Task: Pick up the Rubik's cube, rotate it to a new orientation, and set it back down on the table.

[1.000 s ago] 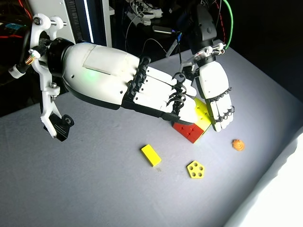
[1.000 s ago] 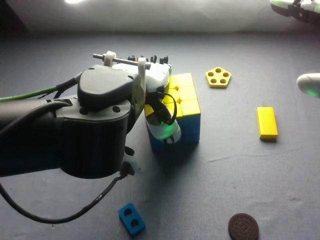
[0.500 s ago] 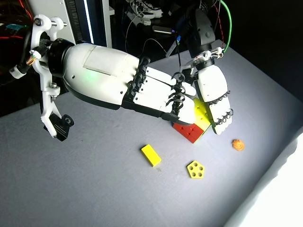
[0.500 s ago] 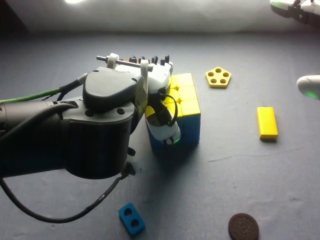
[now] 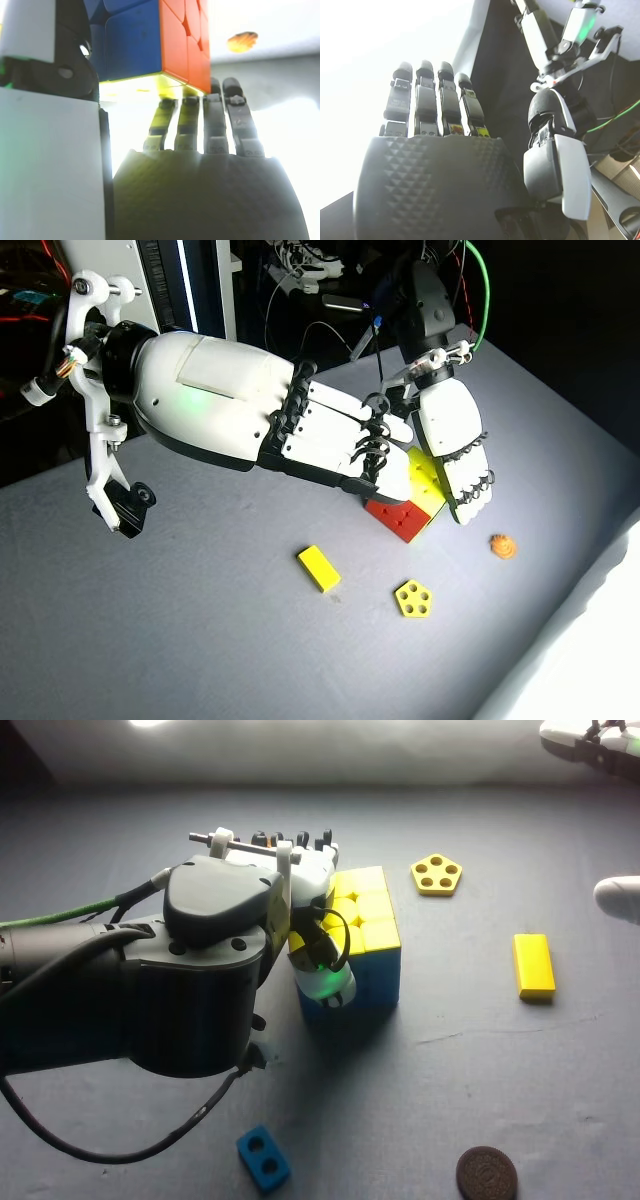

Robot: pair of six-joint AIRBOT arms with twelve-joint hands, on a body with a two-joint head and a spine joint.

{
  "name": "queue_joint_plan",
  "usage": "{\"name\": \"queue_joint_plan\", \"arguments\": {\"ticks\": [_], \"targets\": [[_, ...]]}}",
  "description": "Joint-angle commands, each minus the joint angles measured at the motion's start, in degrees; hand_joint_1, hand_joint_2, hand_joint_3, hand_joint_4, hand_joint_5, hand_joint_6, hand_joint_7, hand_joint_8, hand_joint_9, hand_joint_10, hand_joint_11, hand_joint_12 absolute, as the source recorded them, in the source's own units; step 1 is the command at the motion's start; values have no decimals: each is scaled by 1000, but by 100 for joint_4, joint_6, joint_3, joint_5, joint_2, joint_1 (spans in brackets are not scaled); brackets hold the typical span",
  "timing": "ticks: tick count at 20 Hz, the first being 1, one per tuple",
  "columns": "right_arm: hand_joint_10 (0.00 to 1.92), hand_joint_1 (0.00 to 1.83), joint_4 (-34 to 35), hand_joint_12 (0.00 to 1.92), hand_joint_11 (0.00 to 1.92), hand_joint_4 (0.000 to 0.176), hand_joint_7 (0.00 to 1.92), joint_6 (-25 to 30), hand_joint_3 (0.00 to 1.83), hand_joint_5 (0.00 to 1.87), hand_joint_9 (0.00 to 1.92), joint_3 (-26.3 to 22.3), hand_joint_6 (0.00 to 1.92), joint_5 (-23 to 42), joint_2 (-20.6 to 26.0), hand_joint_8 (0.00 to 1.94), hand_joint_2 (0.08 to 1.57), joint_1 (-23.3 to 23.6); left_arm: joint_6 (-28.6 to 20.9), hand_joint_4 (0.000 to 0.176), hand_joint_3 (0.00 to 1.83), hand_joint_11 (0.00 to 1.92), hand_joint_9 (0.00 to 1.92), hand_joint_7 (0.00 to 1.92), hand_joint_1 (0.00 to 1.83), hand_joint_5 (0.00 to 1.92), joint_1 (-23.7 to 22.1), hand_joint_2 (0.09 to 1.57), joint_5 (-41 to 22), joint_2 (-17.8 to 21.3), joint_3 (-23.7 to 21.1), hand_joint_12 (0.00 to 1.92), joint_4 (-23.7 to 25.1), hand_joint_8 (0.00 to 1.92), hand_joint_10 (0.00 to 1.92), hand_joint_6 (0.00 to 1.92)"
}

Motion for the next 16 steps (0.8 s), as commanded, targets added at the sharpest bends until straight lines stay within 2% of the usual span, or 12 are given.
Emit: {"name": "queue_joint_plan", "arguments": {"ticks": [1, 4, 5, 6, 7, 8, 9, 10, 11, 12, 13, 16], "targets": [[2, 74, 65, 131, 0, 0, 106, -5, 0, 37, 100, -12, 2, 711, 25, 1, 1228, 38, 23, 0, 0, 0, 0, 0, 968, 0, -11, 968, -40, -16, 1, 0, 317, 0, 0, 0], [5, 99, 65, 188, 0, 0, 121, -7, 0, 59, 108, -27, 9, 711, 25, 4, 1221, 26, 31, 0, 19, 0, 0, 0, 1002, 0, 0, 1015, -12, -15, -7, 0, 316, 0, 0, 0], [7, 91, 65, 209, 0, 0, 124, -9, 0, 60, 114, -31, 8, 711, 26, 4, 1224, 22, 31, 0, 0, 0, 172, 167, 1008, 122, 0, 1062, -10, -14, -14, 391, 316, 46, 10, 22], [10, 104, 65, 255, 0, 0, 138, -13, 0, 73, 127, -32, 11, 711, 26, 5, 1222, 14, 31, 0, 0, 0, 308, 304, 1035, 231, 0, 1075, -10, -14, -21, 663, 316, 62, 53, 34], [6, 120, 65, 225, 0, 0, 141, -16, 0, 65, 121, -32, 6, 711, 26, 4, 1221, 10, 31, 0, 3, 0, 345, 408, 1104, 423, 0, 1061, -10, -14, -22, 1140, 312, 328, 512, 100], [5, 122, 65, 220, 0, 0, 146, -19, 1, 63, 119, -32, 4, 712, 26, 5, 1224, 8, 31, 0, 6, 58, 310, 329, 1119, 428, 0, 1087, -9, -14, -25, 1469, 309, 914, 1076, 579], [5, 122, 65, 220, 0, 0, 146, -22, 1, 63, 119, -31, 4, 718, 26, 5, 1224, 5, 31, 0, 6, 58, 310, 329, 1119, 428, 0, 1087, -9, -14, -30, 1469, 306, 914, 1076, 579], [10, 121, 65, 300, 0, 0, 168, -28, 0, 80, 138, -31, 8, 728, 26, 6, 1222, 2, 31, 0, 33, 238, 309, 249, 1056, 652, -1, 1199, -9, -14, -34, 1823, 304, 1647, 1674, 1323], [5, 113, 65, 246, 0, 0, 166, -32, 0, 71, 129, -31, 3, 749, 26, 3, 1223, 1, 31, 0, 35, 372, 366, 287, 1026, 670, -3, 1246, -9, -14, -39, 1901, 299, 1856, 1861, 1460], [5, 113, 65, 246, 0, 0, 166, -36, 0, 71, 129, -31, 3, 780, 26, 3, 1223, -1, 31, 0, 35, 372, 366, 287, 1026, 670, -8, 1246, -9, -14, -43, 1901, 295, 1856, 1861, 1460], [5, 118, 65, 200, 0, 0, 158, -50, 1, 59, 131, -31, 2, 808, 27, 2, 1227, -2, 31, 0, 45, 458, 485, 519, 1074, 603, -15, 1314, -5, -14, -46, 1920, 286, 1815, 1919, 1525], [0, 98, 65, 155, 0, 0, 136, -458, 4, 42, 117, -29, 1, 811, 31, 0, 1235, 0, 33, 0, 48, 471, 522, 553, 1079, 588, -61, 1333, 71, -14, -36, 1921, 275, 1807, 1921, 1538]]}}
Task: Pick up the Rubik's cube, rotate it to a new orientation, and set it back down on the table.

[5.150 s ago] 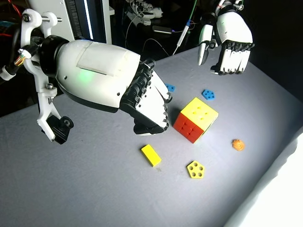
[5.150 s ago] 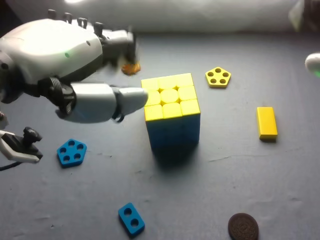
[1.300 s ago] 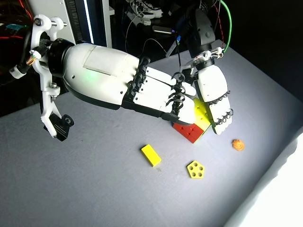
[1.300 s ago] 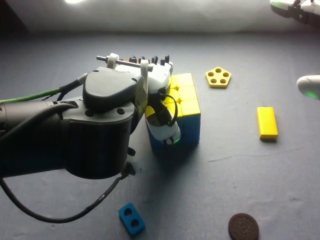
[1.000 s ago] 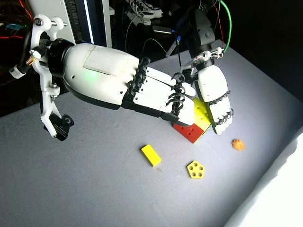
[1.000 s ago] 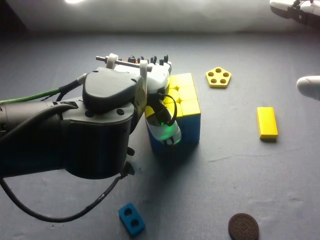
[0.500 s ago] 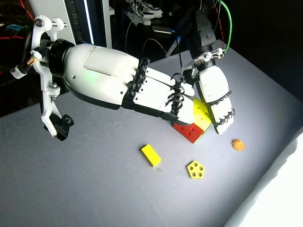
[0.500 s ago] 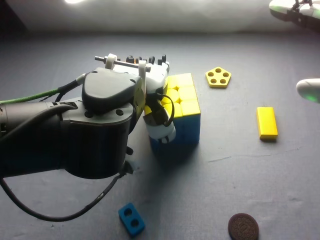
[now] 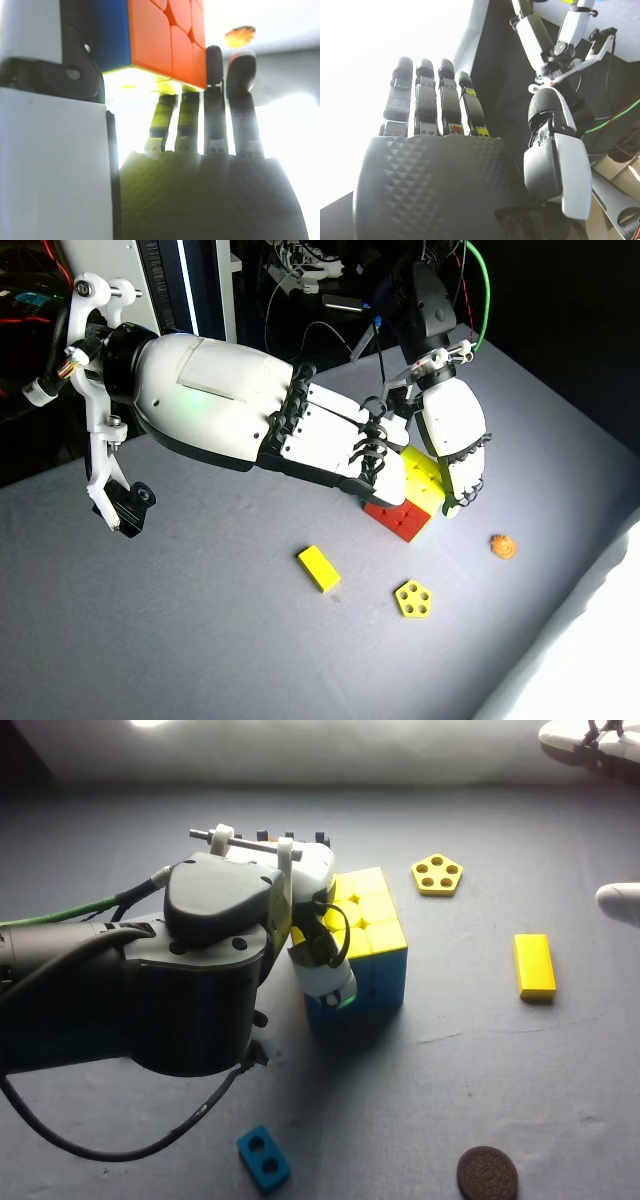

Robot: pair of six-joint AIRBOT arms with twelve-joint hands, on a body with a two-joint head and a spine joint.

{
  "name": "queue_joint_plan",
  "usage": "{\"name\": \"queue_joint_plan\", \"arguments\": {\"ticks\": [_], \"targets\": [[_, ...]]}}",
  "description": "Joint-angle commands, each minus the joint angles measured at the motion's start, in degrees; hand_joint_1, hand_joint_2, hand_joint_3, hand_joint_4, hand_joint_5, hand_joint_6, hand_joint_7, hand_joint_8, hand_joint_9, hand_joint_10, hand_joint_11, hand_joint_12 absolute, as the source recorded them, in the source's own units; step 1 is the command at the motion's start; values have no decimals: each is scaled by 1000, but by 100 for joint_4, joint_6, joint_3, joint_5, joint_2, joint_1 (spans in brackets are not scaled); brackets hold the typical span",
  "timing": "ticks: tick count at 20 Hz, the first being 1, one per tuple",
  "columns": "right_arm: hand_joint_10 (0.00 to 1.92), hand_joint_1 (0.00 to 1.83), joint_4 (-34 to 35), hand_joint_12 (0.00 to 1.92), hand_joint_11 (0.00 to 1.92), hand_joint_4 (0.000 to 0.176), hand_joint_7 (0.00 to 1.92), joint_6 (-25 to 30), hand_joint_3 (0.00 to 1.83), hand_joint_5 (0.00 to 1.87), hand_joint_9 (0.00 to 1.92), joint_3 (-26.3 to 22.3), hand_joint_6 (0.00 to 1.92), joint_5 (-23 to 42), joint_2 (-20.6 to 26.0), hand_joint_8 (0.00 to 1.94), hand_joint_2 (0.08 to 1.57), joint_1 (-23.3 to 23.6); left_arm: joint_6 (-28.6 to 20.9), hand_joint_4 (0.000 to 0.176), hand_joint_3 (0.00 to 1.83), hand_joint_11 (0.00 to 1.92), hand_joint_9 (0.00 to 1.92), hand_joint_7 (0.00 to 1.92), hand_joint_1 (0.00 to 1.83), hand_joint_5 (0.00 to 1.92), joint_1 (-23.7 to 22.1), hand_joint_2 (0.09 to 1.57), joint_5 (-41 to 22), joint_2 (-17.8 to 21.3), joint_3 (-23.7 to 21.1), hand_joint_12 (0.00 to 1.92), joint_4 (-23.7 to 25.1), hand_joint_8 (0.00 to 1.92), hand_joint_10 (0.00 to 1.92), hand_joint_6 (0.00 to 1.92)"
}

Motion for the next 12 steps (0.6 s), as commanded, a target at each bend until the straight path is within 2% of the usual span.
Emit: {"name": "queue_joint_plan", "arguments": {"ticks": [1, 4, 6, 8, 9, 11, 12], "targets": [[5, 99, 67, 179, 0, 0, 151, -33, 3, 54, 123, -13, 6, 725, 34, 6, 1236, 35, 59, 0, 46, 482, 541, 583, 1086, 577, -52, 1330, 142, -10, -5, 1921, 242, 1790, 1921, 1533], [8, 100, 67, 249, 0, 0, 163, -39, 1, 68, 135, -14, 7, 722, 43, 4, 1235, 36, 288, 0, 37, 506, 561, 593, 1104, 607, -167, 1321, 599, 81, -18, 1921, 119, 1785, 1921, 1477], [20, 106, 61, 385, 0, 0, 205, -37, 0, 85, 179, -15, 9, 718, 52, 9, 1219, 41, 560, 0, 27, 430, 516, 584, 1086, 596, -310, 1332, 731, 202, -126, 1921, -22, 1756, 1890, 1521], [12, 103, -231, 259, 0, 0, 209, 94, 0, 72, 172, -12, 3, 717, 77, 2, 1223, 41, 595, 0, 20, 464, 520, 597, 1087, 594, -433, 1331, 1022, 373, -251, 1921, -29, 1729, 1896, 1531], [14, 109, -310, 301, 0, 0, 219, 167, 0, 85, 182, -12, 7, 717, 88, 4, 1219, 41, 595, 13, 21, 463, 501, 577, 1076, 592, -454, 1337, 1090, 410, -281, 1921, -42, 1728, 1916, 1568], [3, 82, -610, 268, 0, 0, 186, 667, 0, 82, 150, -12, 4, 719, 166, 0, 1223, 37, 595, 14, 17, 480, 513, 578, 1082, 619, -569, 1330, 1310, 576, -428, 1921, -100, 1721, 1921, 1544], [1, 89, -717, 238, 0, 0, 168, 881, 1, 80, 135, -12, 2, 731, 204, 0, 1227, 46, 599, 21, 28, 482, 500, 548, 1054, 556, -638, 1357, 1349, 674, -506, 1921, -101, 1757, 1921, 1637]]}}
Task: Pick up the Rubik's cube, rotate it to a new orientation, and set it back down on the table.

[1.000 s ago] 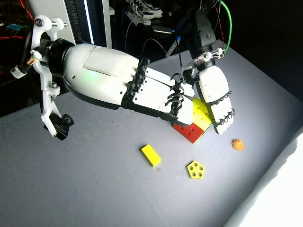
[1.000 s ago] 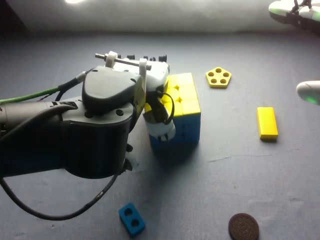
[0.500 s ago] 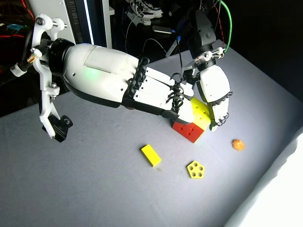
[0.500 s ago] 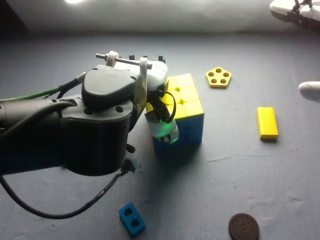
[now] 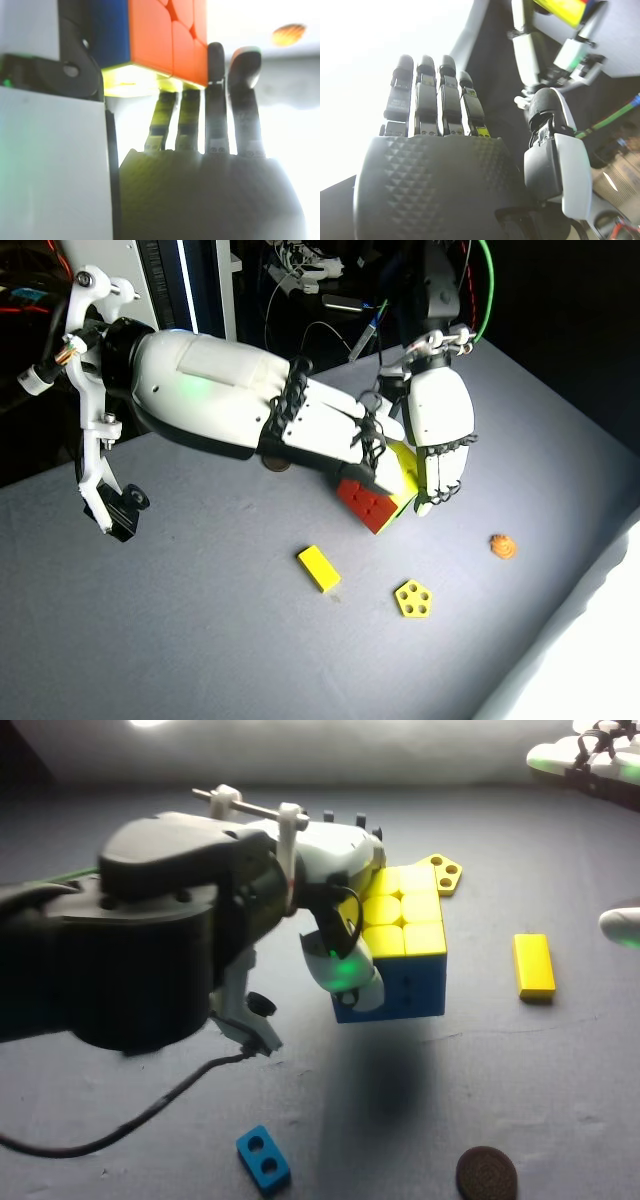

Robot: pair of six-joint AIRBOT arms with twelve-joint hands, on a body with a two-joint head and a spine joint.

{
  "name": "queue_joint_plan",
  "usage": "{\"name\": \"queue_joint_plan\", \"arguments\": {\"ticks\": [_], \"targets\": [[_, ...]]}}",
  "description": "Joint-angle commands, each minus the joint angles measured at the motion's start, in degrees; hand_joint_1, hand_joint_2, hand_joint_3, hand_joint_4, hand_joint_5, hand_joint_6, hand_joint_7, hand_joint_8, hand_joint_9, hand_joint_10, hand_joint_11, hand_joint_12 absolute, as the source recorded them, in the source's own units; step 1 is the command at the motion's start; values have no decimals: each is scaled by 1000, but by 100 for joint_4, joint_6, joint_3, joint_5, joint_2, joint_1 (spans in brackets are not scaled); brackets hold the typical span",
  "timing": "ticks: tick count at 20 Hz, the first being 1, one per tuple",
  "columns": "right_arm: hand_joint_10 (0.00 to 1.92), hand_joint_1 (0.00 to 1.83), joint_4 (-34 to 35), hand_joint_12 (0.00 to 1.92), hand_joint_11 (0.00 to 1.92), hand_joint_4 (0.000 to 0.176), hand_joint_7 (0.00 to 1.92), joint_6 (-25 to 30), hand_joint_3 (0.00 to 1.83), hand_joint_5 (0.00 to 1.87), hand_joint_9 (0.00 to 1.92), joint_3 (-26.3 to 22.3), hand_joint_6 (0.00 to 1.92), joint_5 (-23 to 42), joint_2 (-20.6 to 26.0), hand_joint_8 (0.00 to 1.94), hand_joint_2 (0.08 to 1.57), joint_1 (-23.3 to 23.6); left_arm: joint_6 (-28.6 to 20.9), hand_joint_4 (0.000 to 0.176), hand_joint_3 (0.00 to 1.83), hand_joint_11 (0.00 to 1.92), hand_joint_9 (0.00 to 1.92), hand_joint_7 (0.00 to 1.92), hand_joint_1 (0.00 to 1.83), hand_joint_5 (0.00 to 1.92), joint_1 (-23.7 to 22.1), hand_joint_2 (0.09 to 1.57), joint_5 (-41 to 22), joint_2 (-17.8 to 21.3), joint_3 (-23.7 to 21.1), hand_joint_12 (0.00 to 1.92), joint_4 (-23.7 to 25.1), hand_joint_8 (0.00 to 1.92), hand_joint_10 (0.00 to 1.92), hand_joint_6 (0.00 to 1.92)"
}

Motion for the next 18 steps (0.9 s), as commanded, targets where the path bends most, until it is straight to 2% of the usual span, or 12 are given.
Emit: {"name": "queue_joint_plan", "arguments": {"ticks": [1, 2, 3, 4, 7, 8, 9, 12, 14, 15, 16, 18], "targets": [[0, 90, 12, 231, 0, 0, 164, 196, 2, 80, 132, 1, 2, 734, 93, 0, 1228, 54, -1, 23, 30, 482, 498, 542, 1048, 542, -132, 1362, 165, 95, -45, 1921, 354, 1765, 1921, 1656], [15, 158, -105, 311, 0, 0, 188, 441, 0, 98, 175, 0, 8, 765, 155, 6, 1215, 58, 41, 12, 31, 475, 483, 520, 1049, 550, -191, 1367, 216, 156, -88, 1921, 327, 1804, 1921, 1639], [15, 158, -214, 311, 0, 0, 188, 680, 0, 98, 175, 0, 8, 798, 217, 6, 1215, 61, 190, 12, 31, 475, 483, 520, 1049, 550, -265, 1367, 251, 217, -137, 1921, 211, 1804, 1921, 1639], [11, 126, -321, 445, 0, 0, 163, 859, 3, 90, 173, -1, 4, 835, 268, 6, 1230, 69, 301, 0, 24, 470, 488, 537, 1078, 611, -339, 1342, 282, 277, -188, 1921, 102, 1782, 1921, 1559], [21, 155, -758, 629, 0, 0, 209, 1314, 0, 108, 220, -1, 7, 906, 388, 8, 1221, 70, 313, 0, 25, 427, 464, 550, 1078, 599, -461, 1341, 322, 332, -324, 1921, 84, 1773, 1921, 1556], [13, 165, -874, 593, 0, 0, 210, 1401, 0, 105, 209, -1, 4, 876, 395, 4, 1218, 65, 313, 9, 24, 422, 449, 551, 1072, 587, -479, 1344, 330, 343, -361, 1921, 84, 1760, 1921, 1574], [10, 114, -1019, 431, 0, 0, 183, 1549, 4, 79, 168, -1, 5, 724, 395, 5, 1233, 65, 314, 0, 24, 452, 463, 540, 1072, 590, -487, 1348, 374, 356, -394, 1921, 84, 1795, 1921, 1555], [4, 83, -1223, 349, 0, 0, 188, 1794, 1, 63, 152, -29, 6, 246, 391, 5, 1235, 93, 314, 0, 17, 436, 465, 552, 1086, 588, -501, 1348, 429, 364, -432, 1921, 84, 1829, 1921, 1501], [9, 61, -1265, 377, 0, 0, 185, 1794, 0, 48, 166, -79, 3, -45, 364, 1, 1223, 141, 321, 0, 19, 436, 474, 541, 1075, 575, -550, 1356, 365, 365, -429, 1921, 118, 1838, 1921, 1531], [49, 80, -1283, 625, 0, 0, 217, 1794, 0, 43, 260, -106, 4, -279, 313, 9, 1210, 209, 385, 0, 20, 460, 479, 533, 1062, 555, -583, 1365, 308, 365, -420, 1921, 126, 1836, 1921, 1575], [143, 100, -1298, 1039, 0, 0, 362, 1794, 0, 83, 416, -118, 18, -480, 256, 60, 1207, 276, 409, 0, 21, 449, 460, 513, 1059, 555, -600, 1372, 302, 365, -397, 1921, 126, 1861, 1921, 1578], [921, 146, -1335, 1447, 0, 0, 564, 1794, 0, 90, 307, -118, 1, -705, 178, 128, 1197, 368, 435, 0, 22, 463, 469, 493, 1047, 553, -625, 1379, 301, 367, -370, 1921, 125, 1867, 1921, 1609]]}}
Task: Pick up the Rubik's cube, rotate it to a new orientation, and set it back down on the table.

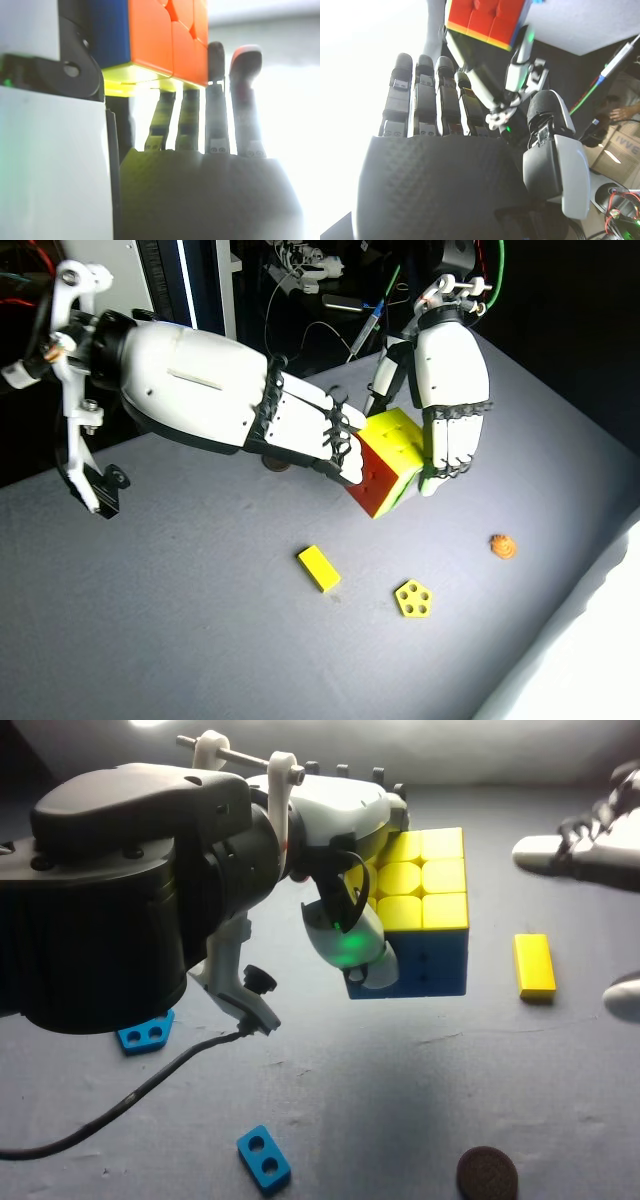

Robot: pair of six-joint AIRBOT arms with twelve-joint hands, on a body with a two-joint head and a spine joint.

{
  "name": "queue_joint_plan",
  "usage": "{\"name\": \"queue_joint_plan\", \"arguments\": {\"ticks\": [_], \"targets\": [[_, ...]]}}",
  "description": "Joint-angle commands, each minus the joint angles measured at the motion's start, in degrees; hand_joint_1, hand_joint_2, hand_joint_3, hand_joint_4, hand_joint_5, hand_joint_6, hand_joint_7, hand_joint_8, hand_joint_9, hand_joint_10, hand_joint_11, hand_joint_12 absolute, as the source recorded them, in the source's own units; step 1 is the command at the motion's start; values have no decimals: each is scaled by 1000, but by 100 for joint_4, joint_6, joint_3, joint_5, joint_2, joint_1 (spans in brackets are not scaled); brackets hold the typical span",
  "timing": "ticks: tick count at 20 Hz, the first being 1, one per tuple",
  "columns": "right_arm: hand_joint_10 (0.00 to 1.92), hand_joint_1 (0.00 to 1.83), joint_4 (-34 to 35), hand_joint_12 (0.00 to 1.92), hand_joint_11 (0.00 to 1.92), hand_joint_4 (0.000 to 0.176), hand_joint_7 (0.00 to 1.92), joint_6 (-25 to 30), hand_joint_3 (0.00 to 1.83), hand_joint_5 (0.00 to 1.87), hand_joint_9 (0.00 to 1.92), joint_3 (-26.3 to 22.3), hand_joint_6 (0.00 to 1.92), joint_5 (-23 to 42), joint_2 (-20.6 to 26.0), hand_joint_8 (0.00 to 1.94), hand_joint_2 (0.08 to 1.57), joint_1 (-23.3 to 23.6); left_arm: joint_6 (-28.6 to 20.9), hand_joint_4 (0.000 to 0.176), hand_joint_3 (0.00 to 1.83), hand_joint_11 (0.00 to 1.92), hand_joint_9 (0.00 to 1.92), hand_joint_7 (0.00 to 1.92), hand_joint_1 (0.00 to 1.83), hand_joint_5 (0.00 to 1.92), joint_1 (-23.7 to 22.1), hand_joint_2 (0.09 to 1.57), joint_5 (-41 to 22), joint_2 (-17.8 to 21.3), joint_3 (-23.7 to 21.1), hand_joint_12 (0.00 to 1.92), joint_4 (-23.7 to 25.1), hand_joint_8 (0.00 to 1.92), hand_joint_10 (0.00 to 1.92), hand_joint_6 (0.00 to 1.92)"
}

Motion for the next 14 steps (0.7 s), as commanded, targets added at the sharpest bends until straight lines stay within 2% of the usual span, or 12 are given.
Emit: {"name": "queue_joint_plan", "arguments": {"ticks": [1, 2, 3, 5, 8, 11, 14], "targets": [[1165, 155, 147, 1569, 0, 0, 547, 36, 0, 66, 285, 0, 0, 400, 13, 371, 1194, 83, 4, 0, 17, 464, 479, 507, 1054, 572, -137, 1369, 121, 58, 25, 1921, 352, 1828, 1921, 1605], [1288, 166, 146, 1623, 0, 0, 476, 36, 0, 59, 274, 0, 0, 362, -5, 632, 1187, 83, 25, 0, 14, 456, 483, 525, 1066, 573, -151, 1365, 113, 57, 29, 1921, 352, 1839, 1921, 1566], [1385, 205, 141, 1656, 0, 0, 421, 36, 0, 63, 269, 0, 1, 357, -20, 808, 1174, 82, 39, 0, 8, 462, 488, 544, 1088, 593, -164, 1355, 91, 56, 31, 1921, 352, 1844, 1921, 1500], [1523, 215, 141, 1714, 0, 0, 335, 36, 0, 42, 261, -6, 1, 357, -45, 1037, 1179, 87, 40, 0, 8, 457, 482, 535, 1074, 587, -184, 1358, 46, 55, 31, 1921, 352, 1821, 1921, 1542], [1528, 191, 142, 1800, 0, 0, 334, 36, 3, 40, 259, -21, 2, 328, -112, 1078, 1192, 168, 40, 0, 0, 404, 471, 574, 1111, 636, -199, 1336, 23, 56, 40, 1921, 353, 1804, 1921, 1430], [1461, 198, 144, 1808, 0, 0, 345, 67, 0, 70, 277, -23, 9, 237, -179, 995, 1183, 294, 44, 0, 4, 444, 471, 550, 1081, 604, -248, 1349, 24, 56, 95, 1921, 377, 1778, 1921, 1538], [1439, 221, 133, 1775, 0, 0, 359, 70, 0, 75, 275, -61, 3, 215, -187, 945, 1181, 337, 80, 0, 6, 446, 491, 569, 1078, 570, -317, 1354, 21, 54, 151, 1921, 377, 1784, 1921, 1555]]}}
